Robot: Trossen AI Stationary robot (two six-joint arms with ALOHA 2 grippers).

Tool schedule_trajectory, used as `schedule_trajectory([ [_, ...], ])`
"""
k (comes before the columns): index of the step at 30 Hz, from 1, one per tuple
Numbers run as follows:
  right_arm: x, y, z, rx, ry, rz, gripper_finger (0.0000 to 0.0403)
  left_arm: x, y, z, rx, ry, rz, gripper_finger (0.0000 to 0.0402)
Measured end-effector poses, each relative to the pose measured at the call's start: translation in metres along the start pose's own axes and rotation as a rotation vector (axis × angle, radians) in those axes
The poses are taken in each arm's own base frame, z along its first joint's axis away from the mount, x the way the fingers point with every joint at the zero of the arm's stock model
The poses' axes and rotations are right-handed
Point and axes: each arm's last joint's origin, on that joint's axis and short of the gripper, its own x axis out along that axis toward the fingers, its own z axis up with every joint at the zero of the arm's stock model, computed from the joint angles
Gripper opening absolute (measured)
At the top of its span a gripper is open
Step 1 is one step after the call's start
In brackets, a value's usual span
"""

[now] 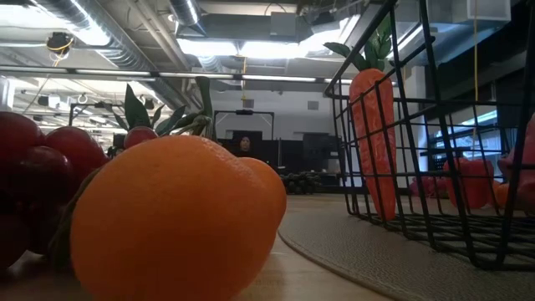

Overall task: Build produce basket
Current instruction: Put the bottom left pepper into the wire basket

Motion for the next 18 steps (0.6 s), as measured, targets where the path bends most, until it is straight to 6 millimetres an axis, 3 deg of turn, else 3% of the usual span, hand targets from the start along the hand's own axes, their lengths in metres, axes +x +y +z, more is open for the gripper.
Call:
schedule_trajectory([
  [7, 0.0, 0.0, 0.0, -0.003, 0.0, 0.0, 0.0038, 0.0, 0.0, 0.0, -0.001, 0.0, 0.0, 0.0069],
  [18, 0.0, 0.0, -0.001, -0.003, 0.009, -0.001, 0.0038, 0.017, 0.005, 0.0, 0.007, 0.018, 0.009, 0.0069],
])
